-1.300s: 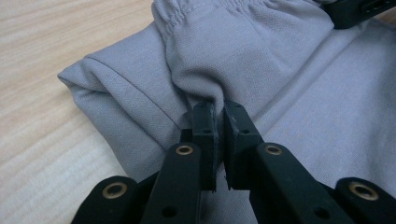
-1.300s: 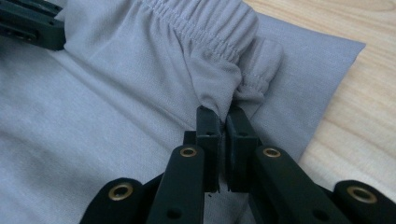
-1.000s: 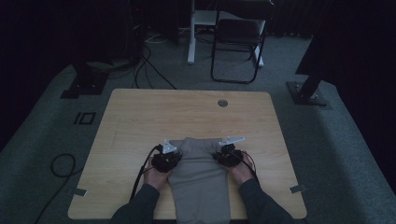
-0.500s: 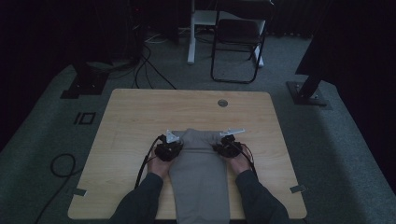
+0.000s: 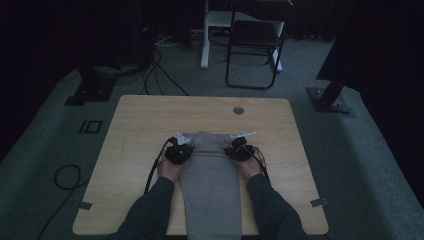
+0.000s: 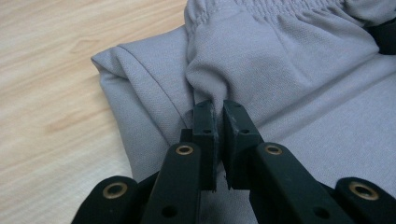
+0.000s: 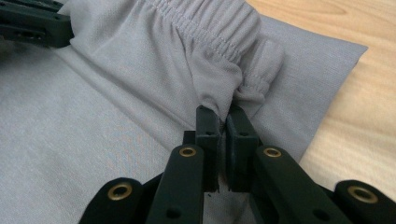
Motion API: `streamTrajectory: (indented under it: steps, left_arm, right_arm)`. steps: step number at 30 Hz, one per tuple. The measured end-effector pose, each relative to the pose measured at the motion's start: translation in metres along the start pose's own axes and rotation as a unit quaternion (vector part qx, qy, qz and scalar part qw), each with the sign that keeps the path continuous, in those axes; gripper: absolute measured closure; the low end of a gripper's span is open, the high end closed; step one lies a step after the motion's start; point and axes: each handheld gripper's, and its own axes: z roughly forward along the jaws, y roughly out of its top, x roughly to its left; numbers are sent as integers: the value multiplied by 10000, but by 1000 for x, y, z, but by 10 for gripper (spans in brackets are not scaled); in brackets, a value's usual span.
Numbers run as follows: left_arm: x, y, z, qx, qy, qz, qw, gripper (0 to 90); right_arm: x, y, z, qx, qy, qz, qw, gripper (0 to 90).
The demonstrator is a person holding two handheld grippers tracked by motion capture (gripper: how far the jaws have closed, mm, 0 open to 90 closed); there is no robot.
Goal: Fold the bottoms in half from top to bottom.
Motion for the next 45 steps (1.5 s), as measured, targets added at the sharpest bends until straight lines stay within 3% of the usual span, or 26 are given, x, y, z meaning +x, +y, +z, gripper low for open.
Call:
streamTrajectory:
  steps: [13, 21, 27, 33, 36, 40, 45]
  left_arm:
    - [20, 13, 13, 61, 223, -140, 9996, 843]
    - [29, 21, 19, 128, 377, -233, 9989, 843]
    - [32, 25, 24, 149, 498, -354, 9980, 847]
    - [30, 28, 23, 219, 533, -351, 9977, 861]
    - [30, 30, 20, 214, 513, -366, 9978, 863]
    - [30, 37, 5, 9, 434, -336, 9985, 864]
    - [27, 50, -22, -360, 330, -315, 9983, 865]
  right_arm:
    - [2, 24, 19, 112, -204, -24, 9997, 862]
    - [0, 36, 28, 129, -210, 65, 9997, 861]
    - [-4, 42, 36, 21, -252, 241, 9994, 864]
    - [-4, 45, 36, 50, -299, 110, 9995, 871]
    - [-4, 45, 34, 27, -310, 104, 9995, 873]
    - [-2, 51, 21, -148, -344, -33, 9993, 873]
    - [-1, 63, 0, -504, -296, -32, 9983, 873]
